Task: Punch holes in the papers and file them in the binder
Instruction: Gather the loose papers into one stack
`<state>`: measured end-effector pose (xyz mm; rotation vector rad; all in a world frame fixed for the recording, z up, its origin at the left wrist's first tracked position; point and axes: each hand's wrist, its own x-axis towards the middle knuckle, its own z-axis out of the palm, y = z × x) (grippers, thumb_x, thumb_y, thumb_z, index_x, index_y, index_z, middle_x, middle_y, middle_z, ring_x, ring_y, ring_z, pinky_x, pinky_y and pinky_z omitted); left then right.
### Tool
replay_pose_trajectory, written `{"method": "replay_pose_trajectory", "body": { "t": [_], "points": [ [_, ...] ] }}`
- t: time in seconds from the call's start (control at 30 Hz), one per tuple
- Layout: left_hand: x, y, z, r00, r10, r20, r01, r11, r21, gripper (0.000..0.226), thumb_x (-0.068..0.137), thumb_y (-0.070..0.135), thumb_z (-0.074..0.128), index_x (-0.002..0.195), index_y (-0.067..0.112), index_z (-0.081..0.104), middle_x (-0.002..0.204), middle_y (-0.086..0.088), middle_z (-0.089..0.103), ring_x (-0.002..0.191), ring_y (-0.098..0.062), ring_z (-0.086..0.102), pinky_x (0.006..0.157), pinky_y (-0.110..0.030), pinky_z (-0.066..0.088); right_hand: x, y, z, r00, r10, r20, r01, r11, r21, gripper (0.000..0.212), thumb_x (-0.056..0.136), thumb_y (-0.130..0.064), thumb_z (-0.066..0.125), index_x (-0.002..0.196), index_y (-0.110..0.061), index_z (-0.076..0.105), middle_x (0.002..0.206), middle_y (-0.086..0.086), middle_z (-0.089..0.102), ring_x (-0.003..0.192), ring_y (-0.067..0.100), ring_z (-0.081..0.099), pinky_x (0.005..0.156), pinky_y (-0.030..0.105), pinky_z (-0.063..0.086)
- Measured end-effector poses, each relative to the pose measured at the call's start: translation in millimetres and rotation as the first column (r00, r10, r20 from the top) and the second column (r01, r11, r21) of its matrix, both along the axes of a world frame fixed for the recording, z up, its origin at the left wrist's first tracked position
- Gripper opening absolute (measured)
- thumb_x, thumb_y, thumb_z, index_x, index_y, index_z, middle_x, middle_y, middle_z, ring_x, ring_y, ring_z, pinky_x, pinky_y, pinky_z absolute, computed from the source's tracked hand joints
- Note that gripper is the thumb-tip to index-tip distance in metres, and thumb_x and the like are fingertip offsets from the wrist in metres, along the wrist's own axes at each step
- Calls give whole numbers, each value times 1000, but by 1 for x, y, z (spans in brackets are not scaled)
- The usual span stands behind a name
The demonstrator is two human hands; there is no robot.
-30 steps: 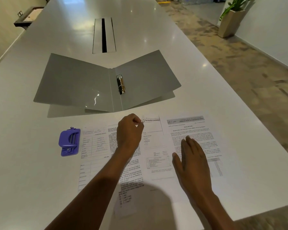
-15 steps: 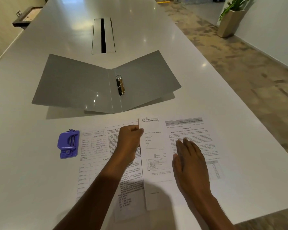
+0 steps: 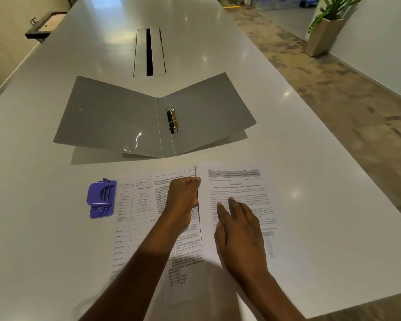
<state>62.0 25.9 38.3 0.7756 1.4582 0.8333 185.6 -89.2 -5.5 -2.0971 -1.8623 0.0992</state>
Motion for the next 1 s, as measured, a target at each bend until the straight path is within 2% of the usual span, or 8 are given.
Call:
{"method": "replay_pose_trajectory", "body": {
  "t": [0.27, 0.4, 0.5, 0.57, 0.67, 0.77, 0.83, 1.0],
  "points": [
    [-6, -2, -1, 999, -45, 22, 45, 999, 25, 13, 103, 15, 67, 108, 14, 78, 105, -2, 84, 93, -26, 82, 89, -54, 65, -9, 4, -4, 999, 20, 47, -21, 1000, 6, 48, 92, -27, 67, 139, -18, 65, 146, 12, 62, 133, 36, 60, 109, 48, 46],
    [-10, -4, 0, 998, -39, 40, 37, 999, 38, 15, 103, 11, 66, 110, 13, 79, 107, -3, 84, 95, -28, 81, 90, -56, 64, -3, 5, 9, 988, 13, -151, -17, 1000, -26, 55, 101, -33, 54, 154, -19, 48, 162, 8, 43, 149, 32, 41, 121, 49, 33],
    [-19, -5, 1, 995, -22, 93, 18, 999, 43, 17, 103, 7, 65, 112, 10, 78, 108, -5, 83, 100, -27, 81, 95, -52, 63, 29, 19, 33, 947, -60, -316, 89, 993, 76, 65, 101, -27, 64, 158, -9, 39, 166, 14, 36, 151, 32, 34, 123, 49, 32],
    [-27, -7, 3, 990, -10, 141, 4, 999, 39, 18, 103, 6, 64, 114, 10, 78, 110, -5, 83, 101, -26, 80, 96, -50, 63, 59, 32, 48, 857, -144, -495, 198, 979, 57, 73, 99, -28, 68, 160, -9, 33, 166, 13, 35, 152, 29, 35, 123, 40, 30],
    [-40, -8, 6, 971, 21, 237, -28, 999, 29, 20, 104, 5, 61, 116, 7, 76, 114, -8, 82, 106, -29, 79, 98, -51, 61, 89, 47, 66, 659, -237, -714, 226, 968, -112, 70, 96, -34, 72, 157, -19, 41, 147, 5, 59, 130, 20, 60, 109, 34, 45],
    [-52, -9, 6, 955, 60, 289, -69, 997, 20, 20, 104, 3, 59, 119, 4, 74, 116, -12, 81, 110, -31, 78, 99, -52, 60, 98, 52, 75, 457, -258, -851, 78, 965, -251, 36, 97, -33, 70, 131, -22, 68, 116, -1, 79, 107, 17, 75, 92, 34, 56],
    [-59, -11, 7, 954, 74, 290, -86, 996, 29, 20, 104, 3, 60, 120, 2, 73, 116, -12, 81, 109, -31, 78, 98, -51, 60, 93, 50, 77, 322, -249, -913, -63, 957, -283, 22, 99, -20, 69, 120, -16, 75, 111, 2, 81, 103, 20, 78, 90, 34, 59],
    [-82, -18, 15, 997, 64, 39, -70, 985, 160, 15, 104, 10, 63, 108, 6, 77, 100, -11, 83, 84, -22, 80, 72, -31, 63, 75, 51, 67, 242, -277, -930, -136, 939, -316, 23, 98, 3, 64, 118, 0, 75, 112, 12, 80, 103, 27, 78, 89, 31, 62]
  ]
}}
